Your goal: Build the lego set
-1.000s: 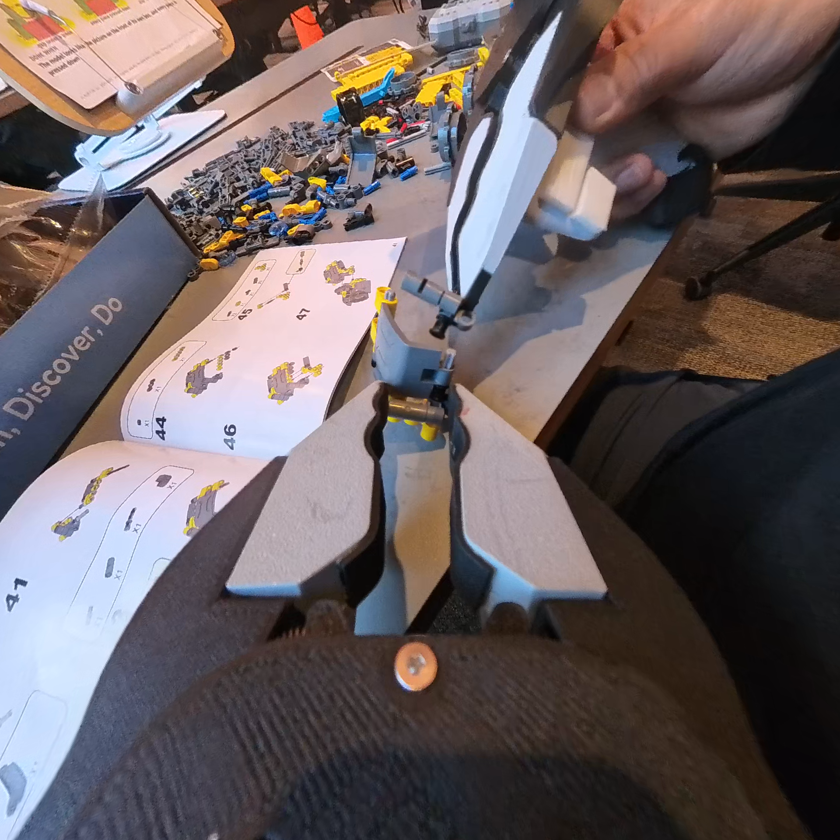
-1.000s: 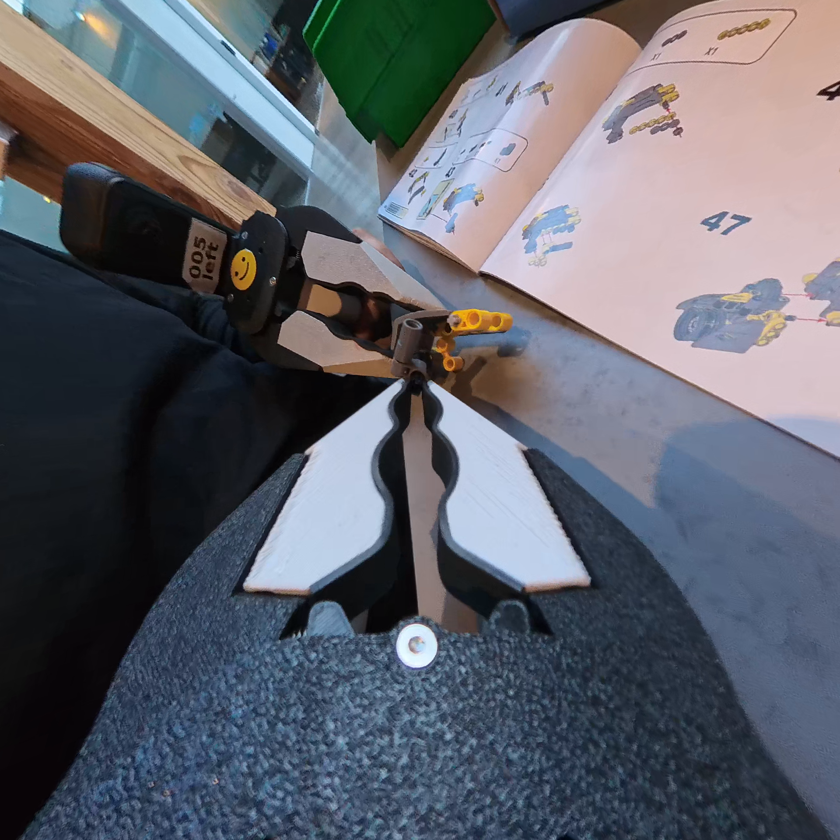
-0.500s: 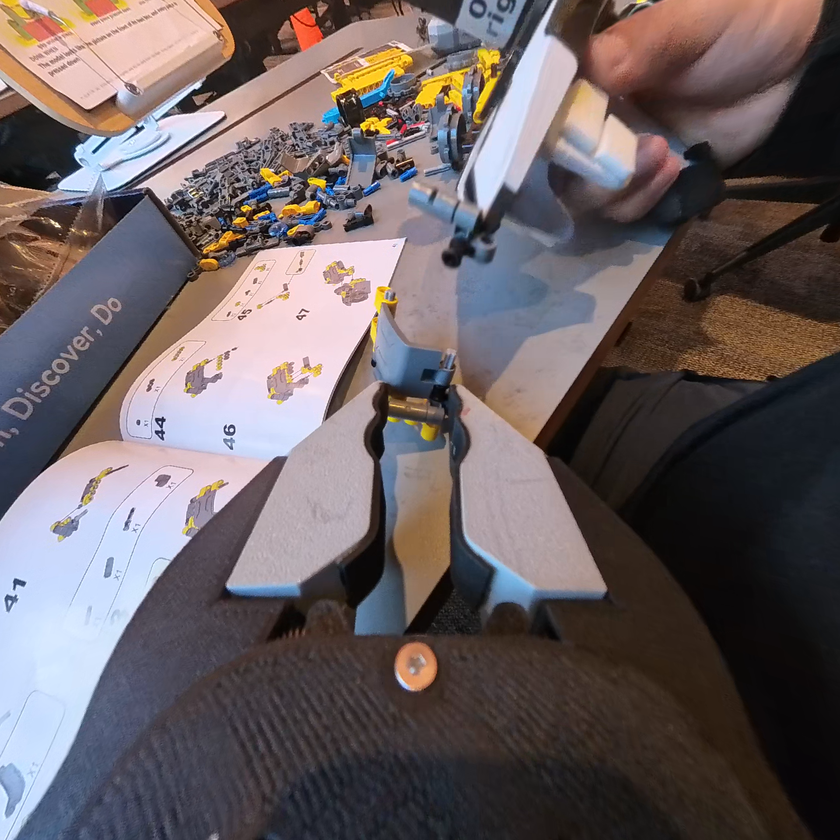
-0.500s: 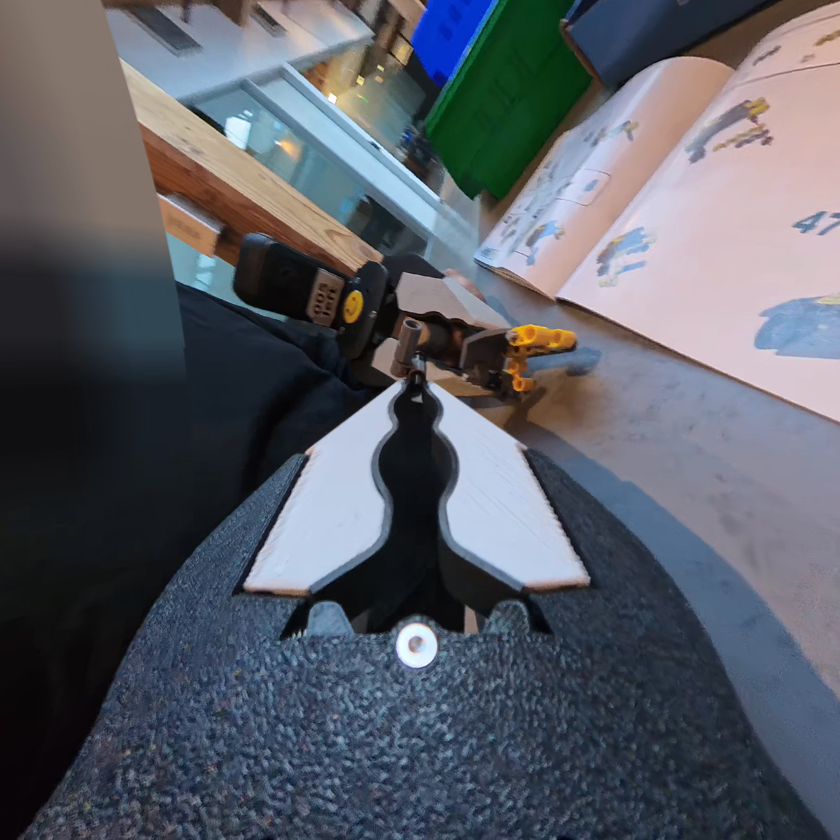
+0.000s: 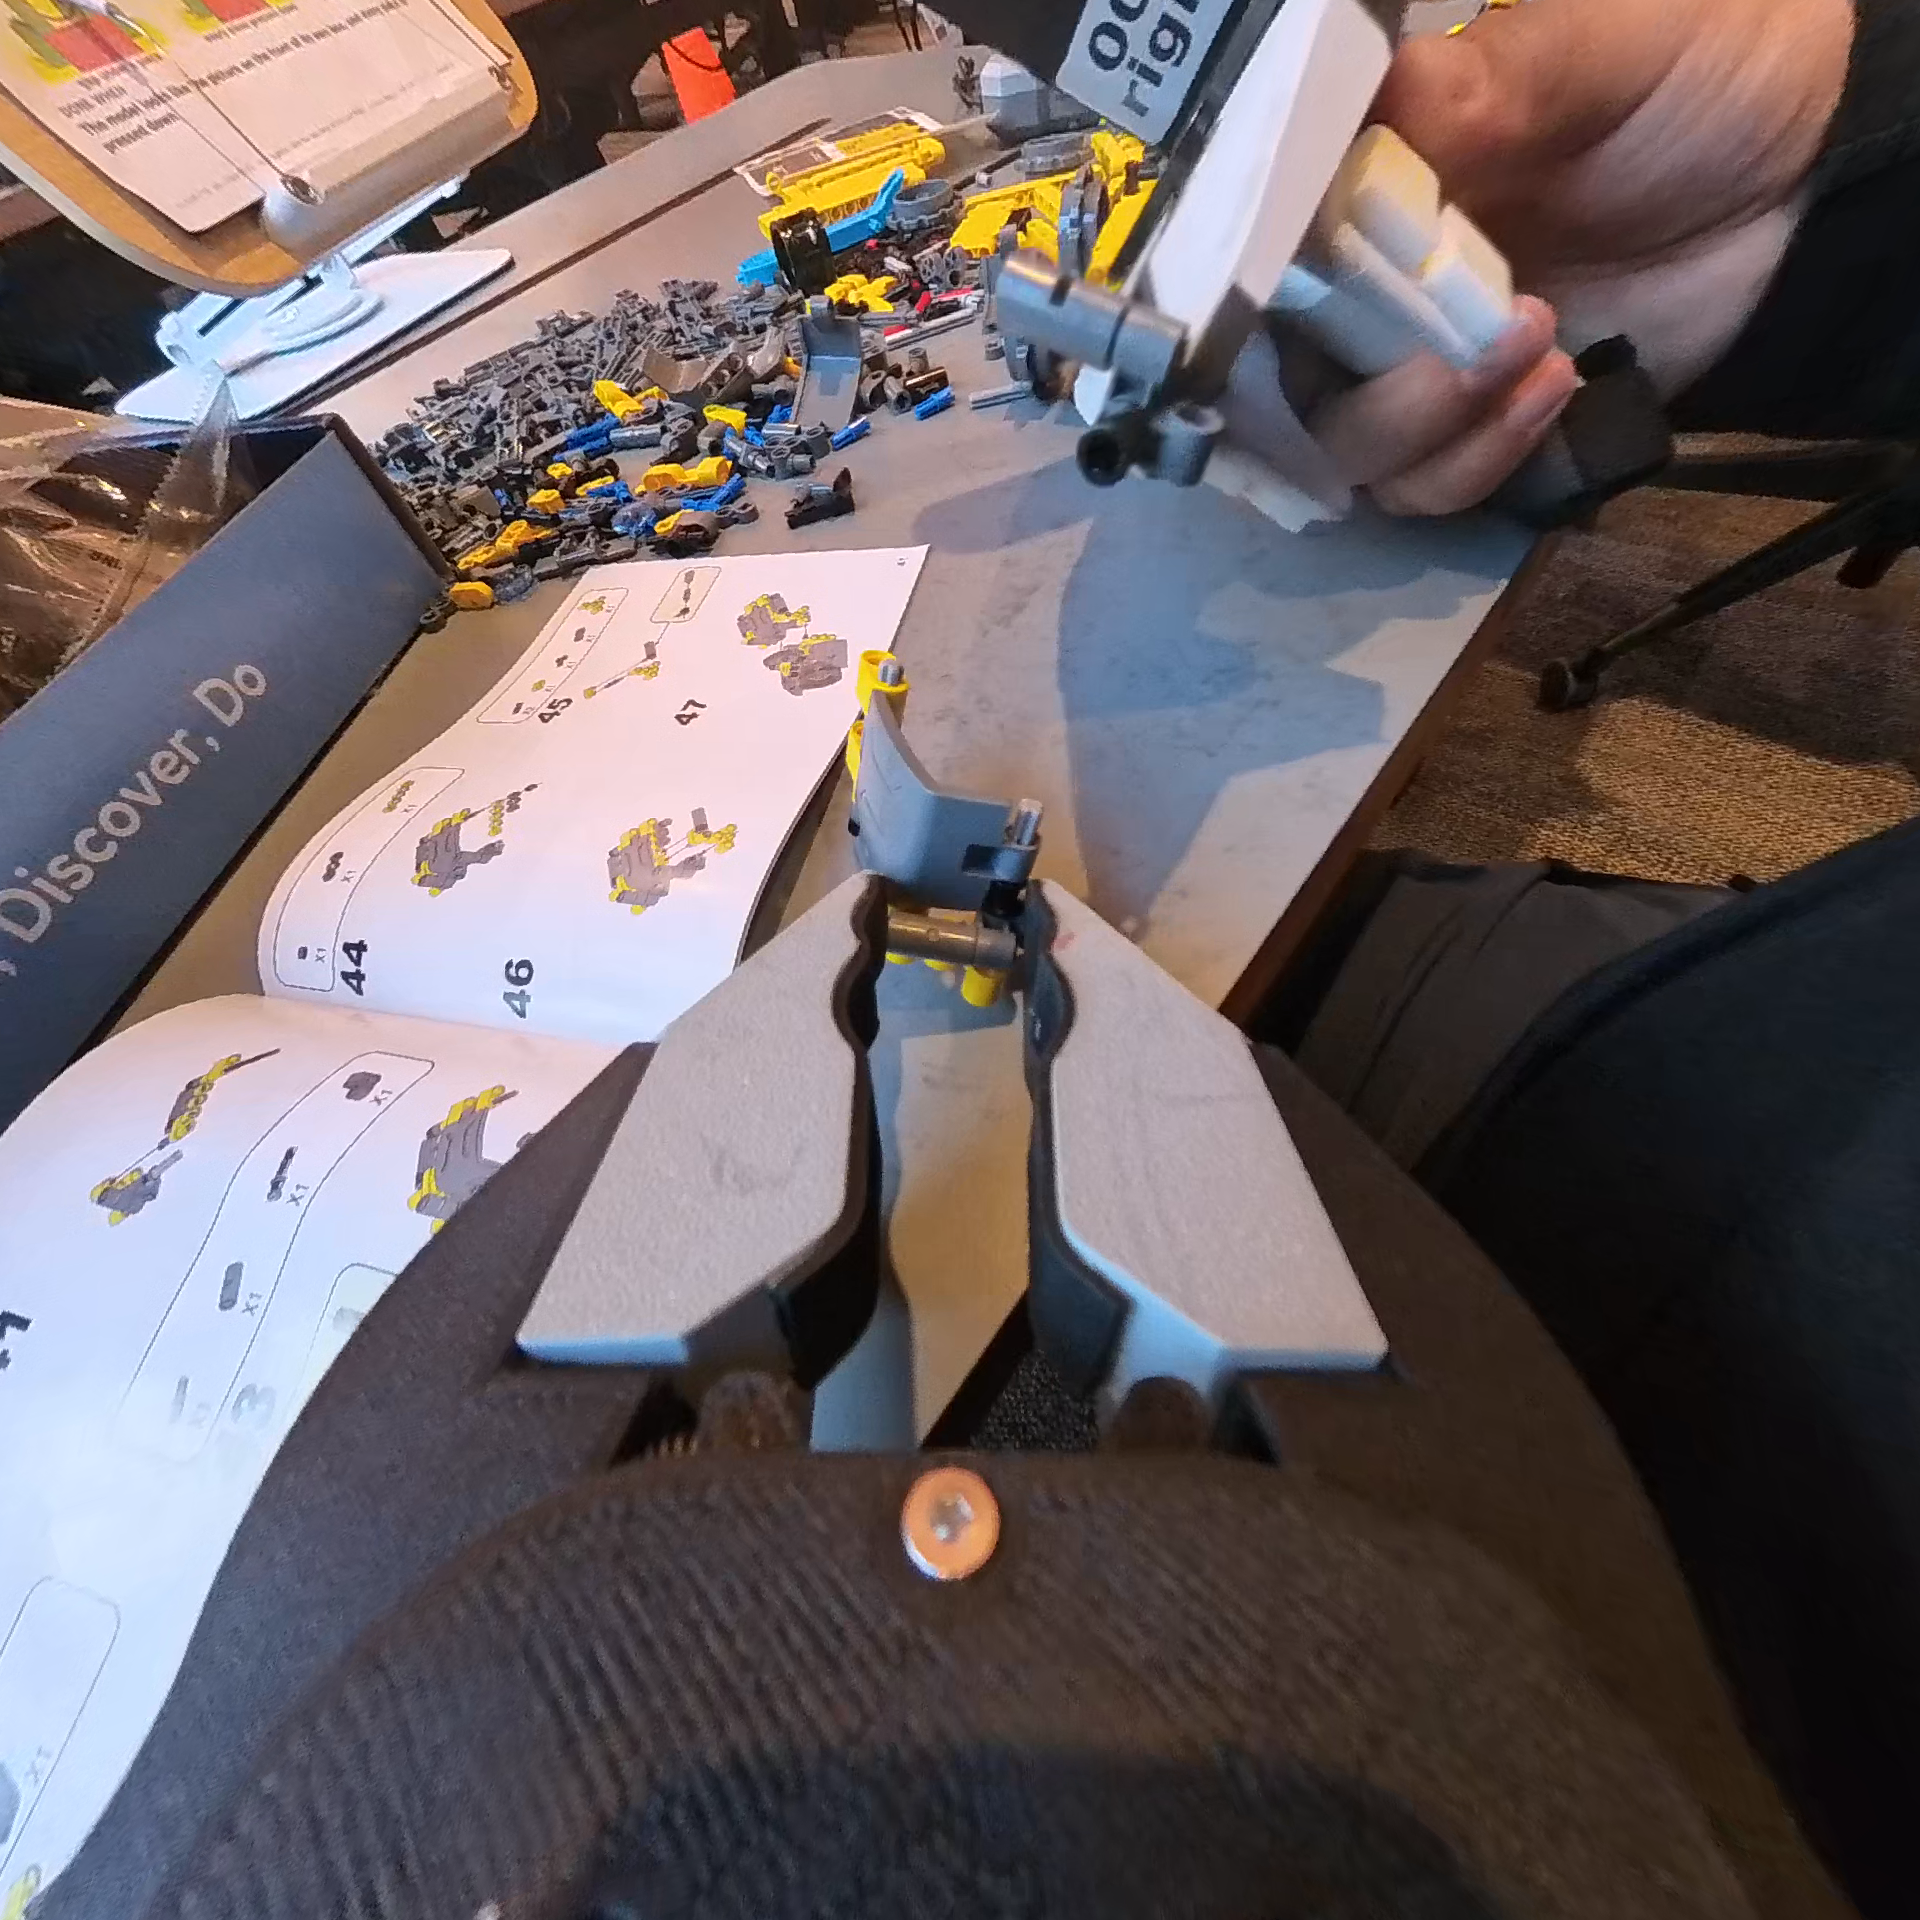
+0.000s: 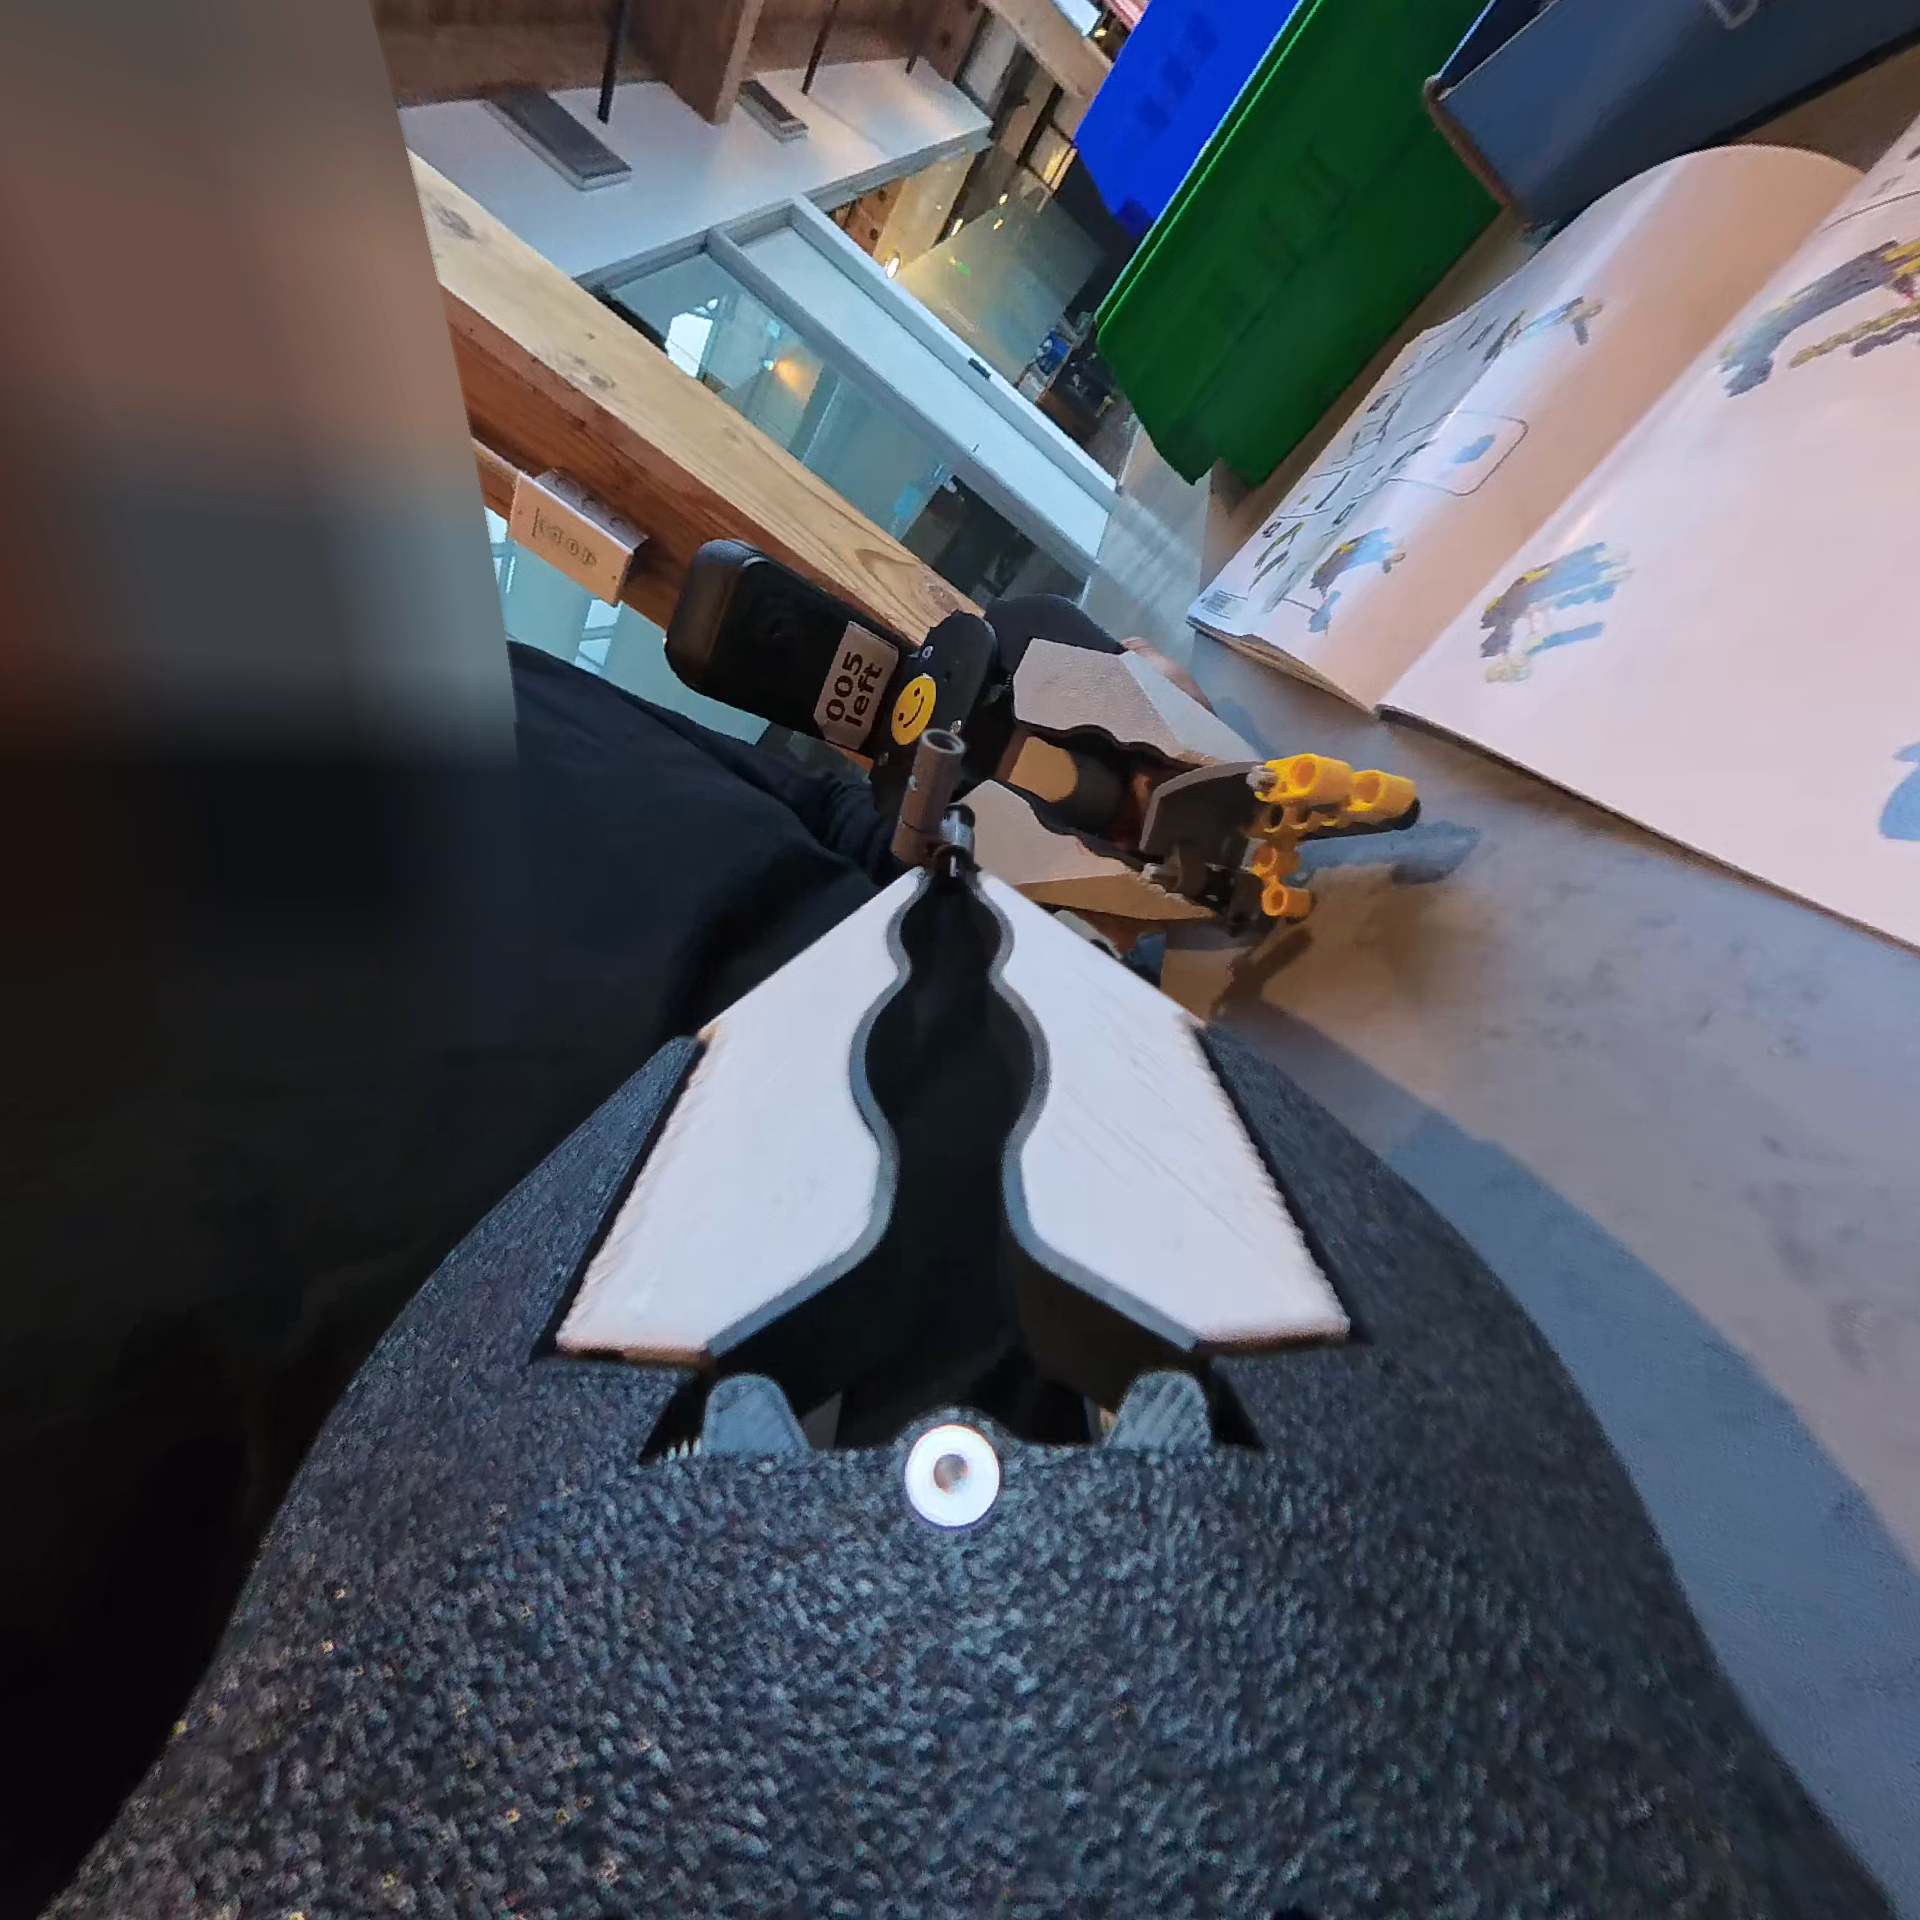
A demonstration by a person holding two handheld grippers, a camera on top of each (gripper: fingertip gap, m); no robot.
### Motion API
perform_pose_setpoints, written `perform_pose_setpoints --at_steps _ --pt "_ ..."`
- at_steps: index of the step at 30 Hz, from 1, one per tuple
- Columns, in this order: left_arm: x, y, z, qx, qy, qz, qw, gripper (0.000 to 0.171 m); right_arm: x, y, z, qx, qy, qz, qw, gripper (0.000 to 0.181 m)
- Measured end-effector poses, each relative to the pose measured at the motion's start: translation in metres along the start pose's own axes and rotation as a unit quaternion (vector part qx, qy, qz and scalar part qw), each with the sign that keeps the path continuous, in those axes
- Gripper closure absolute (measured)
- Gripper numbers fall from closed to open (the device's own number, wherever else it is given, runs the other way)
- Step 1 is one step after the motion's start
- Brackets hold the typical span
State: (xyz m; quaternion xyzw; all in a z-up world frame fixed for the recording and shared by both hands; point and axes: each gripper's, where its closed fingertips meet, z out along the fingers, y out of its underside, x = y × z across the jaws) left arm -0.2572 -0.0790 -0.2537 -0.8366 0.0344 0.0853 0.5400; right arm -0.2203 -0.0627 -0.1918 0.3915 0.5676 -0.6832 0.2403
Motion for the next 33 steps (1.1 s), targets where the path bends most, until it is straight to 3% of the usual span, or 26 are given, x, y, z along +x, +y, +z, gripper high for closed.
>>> perform_pose_setpoints --at_steps 12,33 --pt "0.000 0.000 0.000 0.002 0.001 -0.002 1.000 0.147 0.021 0.002 0.002 -0.013 0.082 -0.015 0.996 0.177" --pt "0.001 0.000 0.000 0.009 0.006 -0.007 1.000 0.147 0.022 0.001 0.001 -0.009 0.080 -0.012 0.997 0.178"
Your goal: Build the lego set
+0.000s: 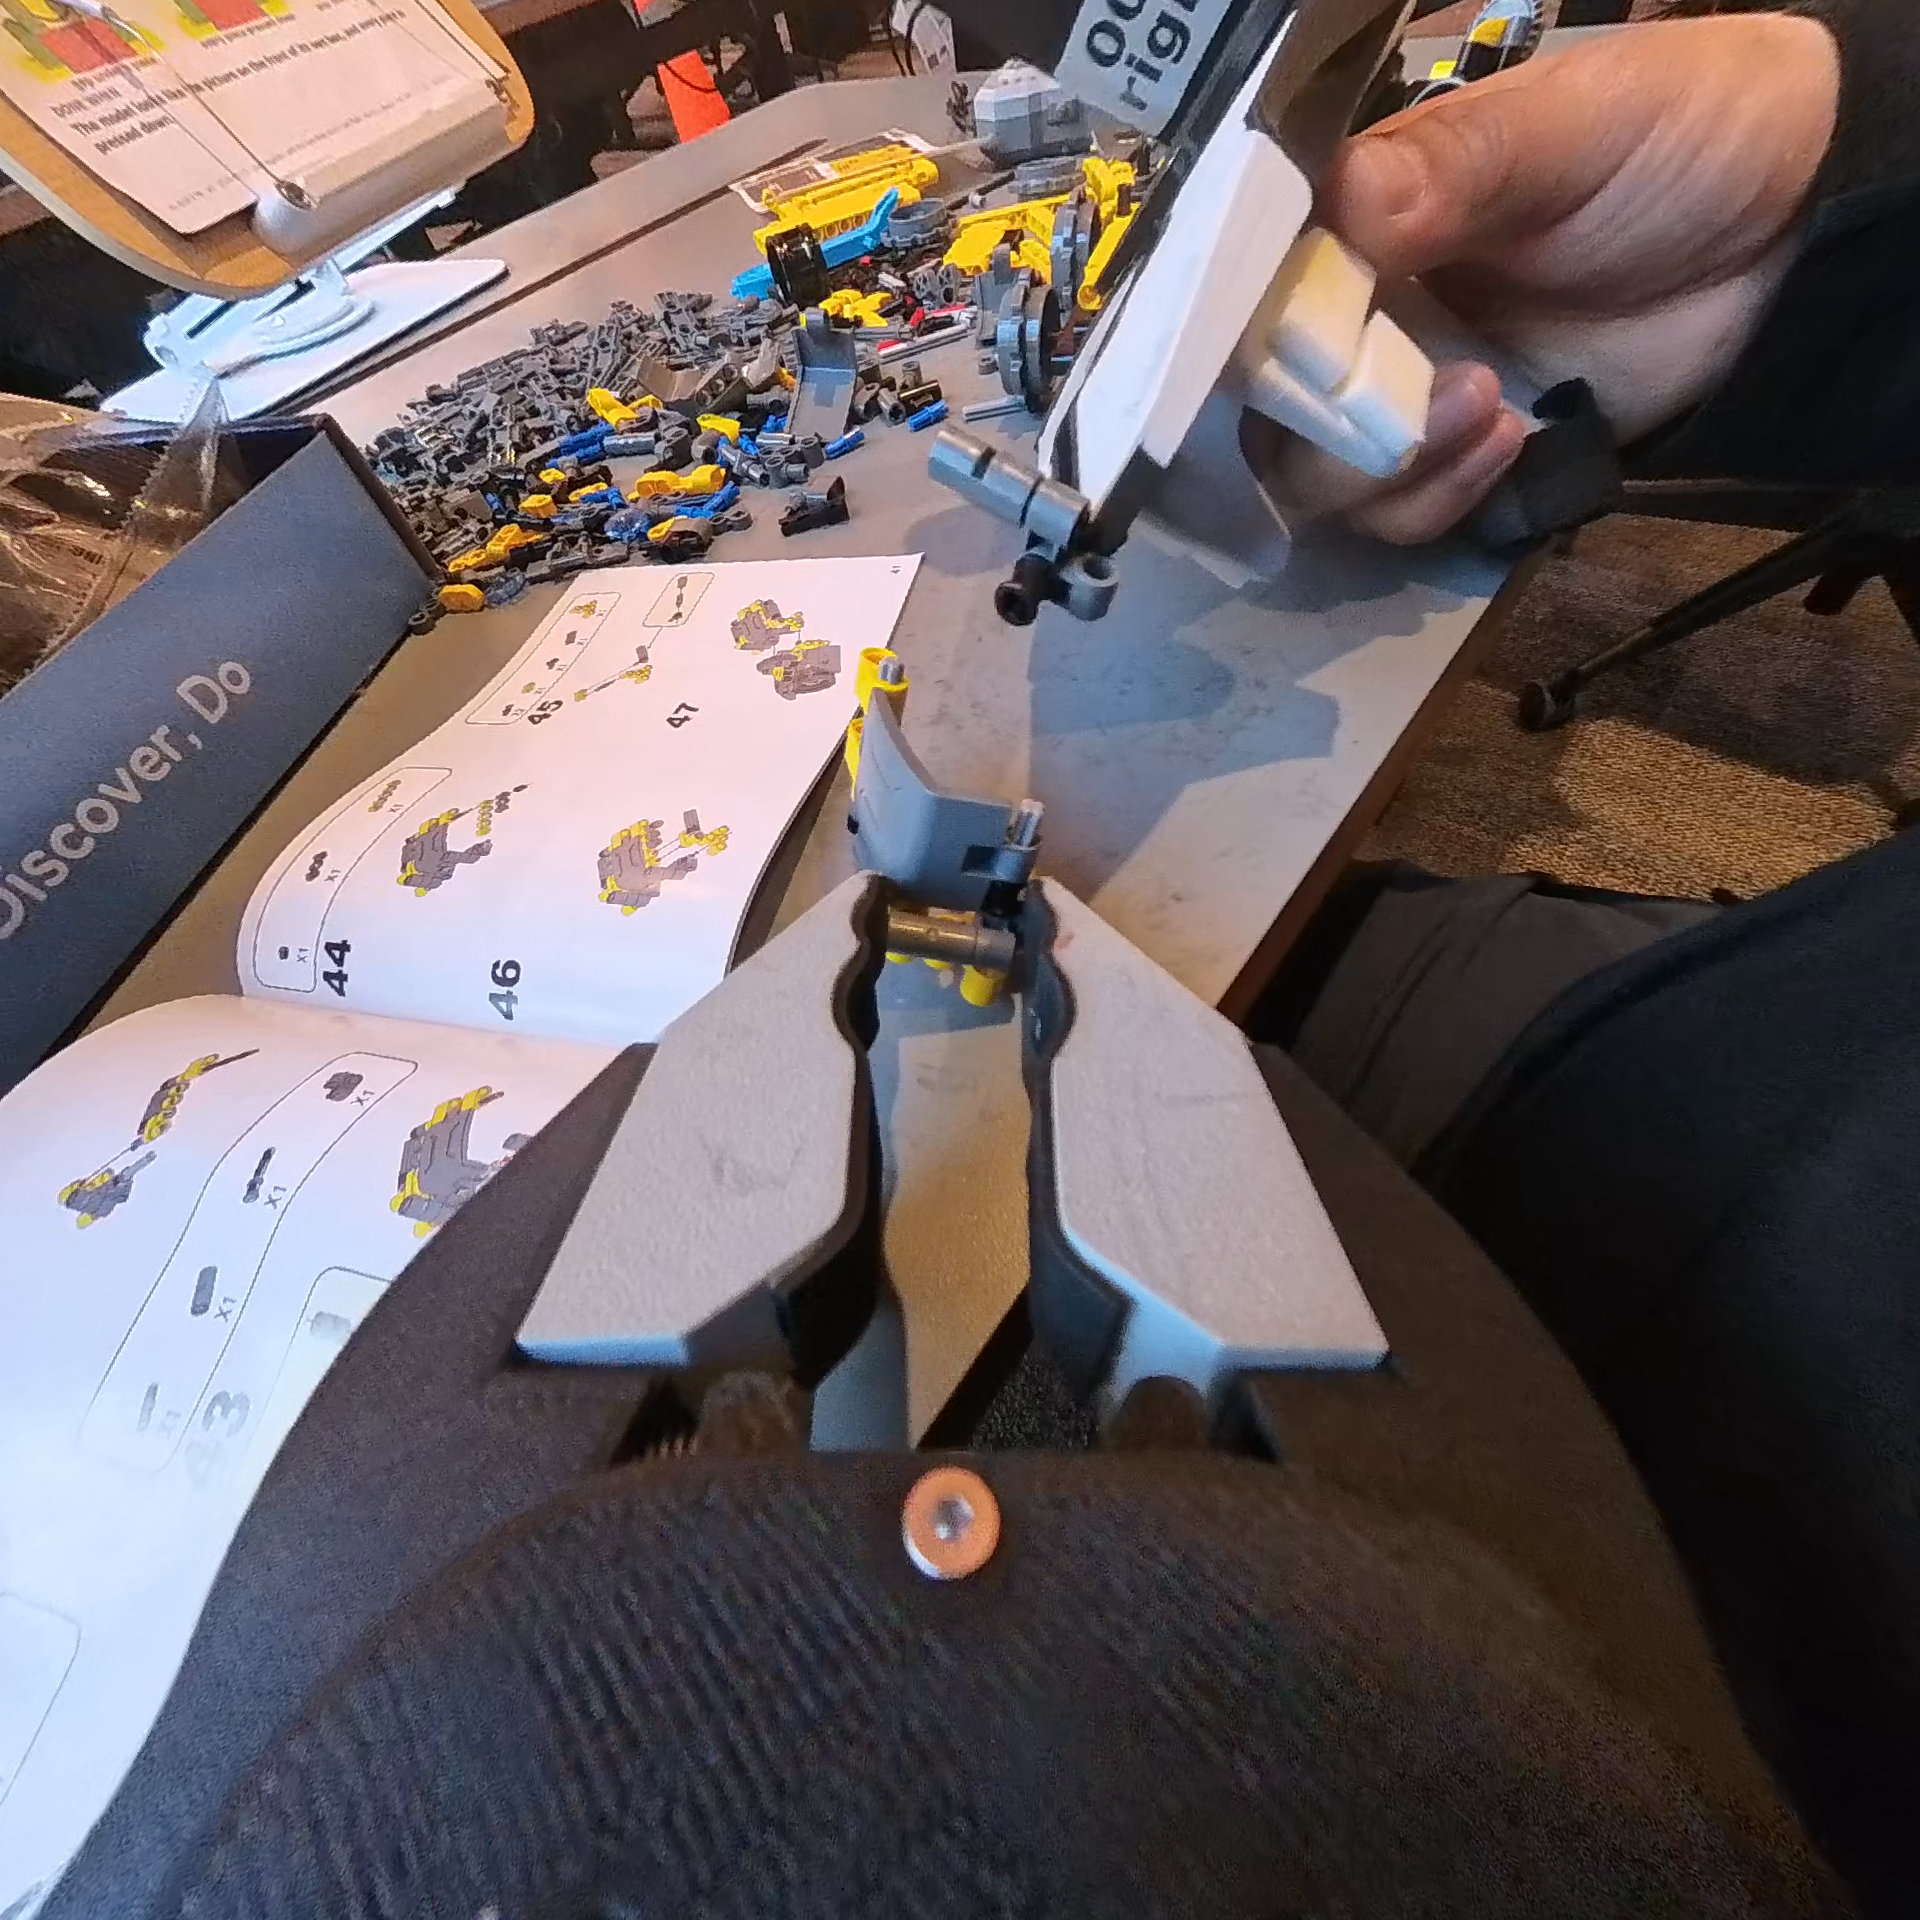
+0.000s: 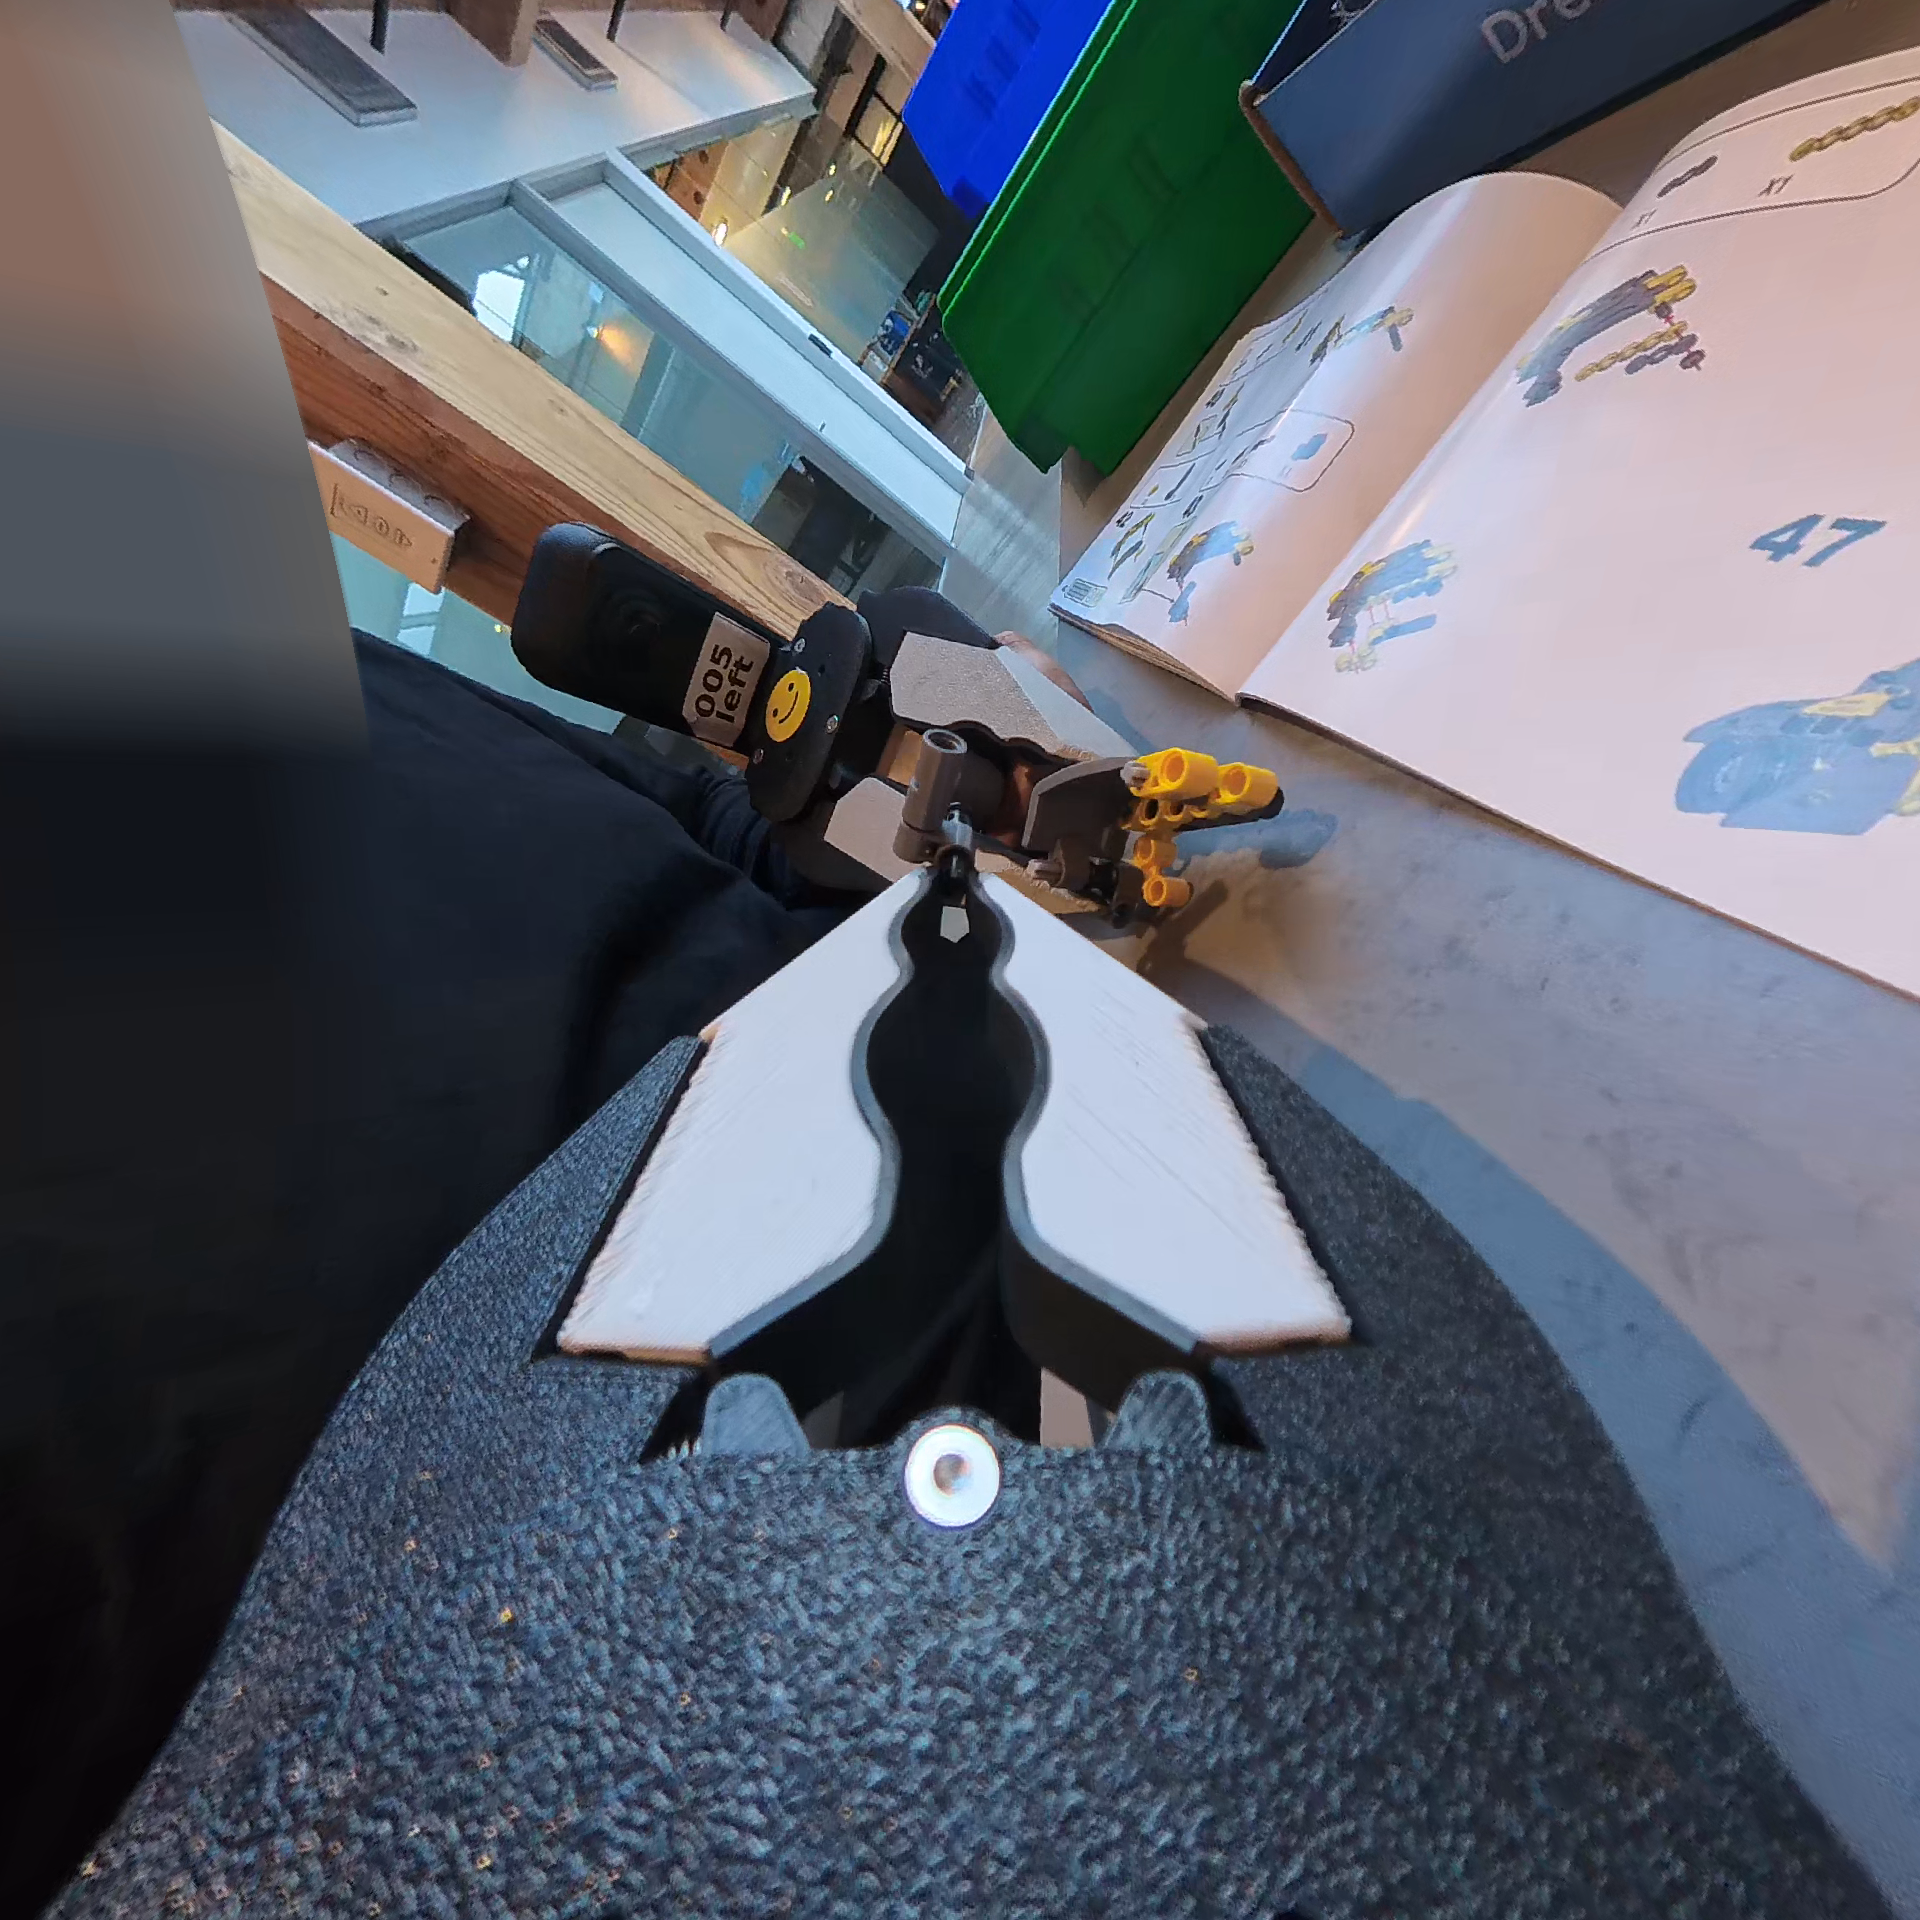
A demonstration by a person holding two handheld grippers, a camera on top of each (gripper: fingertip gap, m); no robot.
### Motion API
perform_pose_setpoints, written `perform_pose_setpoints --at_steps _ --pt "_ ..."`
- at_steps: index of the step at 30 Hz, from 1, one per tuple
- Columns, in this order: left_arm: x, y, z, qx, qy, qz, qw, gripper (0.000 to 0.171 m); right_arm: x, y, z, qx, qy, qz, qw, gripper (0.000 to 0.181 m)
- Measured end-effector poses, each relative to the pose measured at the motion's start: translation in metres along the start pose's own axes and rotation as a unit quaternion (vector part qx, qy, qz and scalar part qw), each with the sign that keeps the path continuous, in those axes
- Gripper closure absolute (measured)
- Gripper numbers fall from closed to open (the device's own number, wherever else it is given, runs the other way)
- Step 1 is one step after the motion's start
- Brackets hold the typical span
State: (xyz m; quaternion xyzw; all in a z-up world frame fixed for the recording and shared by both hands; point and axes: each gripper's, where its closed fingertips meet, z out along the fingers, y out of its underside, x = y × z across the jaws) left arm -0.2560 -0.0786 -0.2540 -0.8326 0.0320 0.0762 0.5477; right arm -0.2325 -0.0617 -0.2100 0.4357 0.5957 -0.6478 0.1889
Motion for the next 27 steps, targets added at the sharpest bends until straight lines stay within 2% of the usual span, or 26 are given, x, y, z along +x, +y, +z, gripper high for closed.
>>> perform_pose_setpoints --at_steps 6,11,20,27 --pt "0.000 0.000 0.000 0.006 0.002 -0.001 1.000 0.147 0.001 -0.002 0.001 0.002 0.013 -0.018 1.000 0.177" --pt "0.001 0.000 0.000 -0.003 0.002 0.015 1.000 0.147 0.001 -0.001 0.007 -0.024 0.020 -0.048 0.998 0.177" --pt "-0.004 0.000 0.001 -0.023 0.025 -0.022 0.999 0.147 0.010 -0.007 0.000 -0.012 0.000 0.012 1.000 0.177" --pt "-0.004 0.000 -0.001 -0.012 0.031 -0.035 0.999 0.147 0.009 -0.001 0.003 -0.029 0.003 0.010 1.000 0.177"
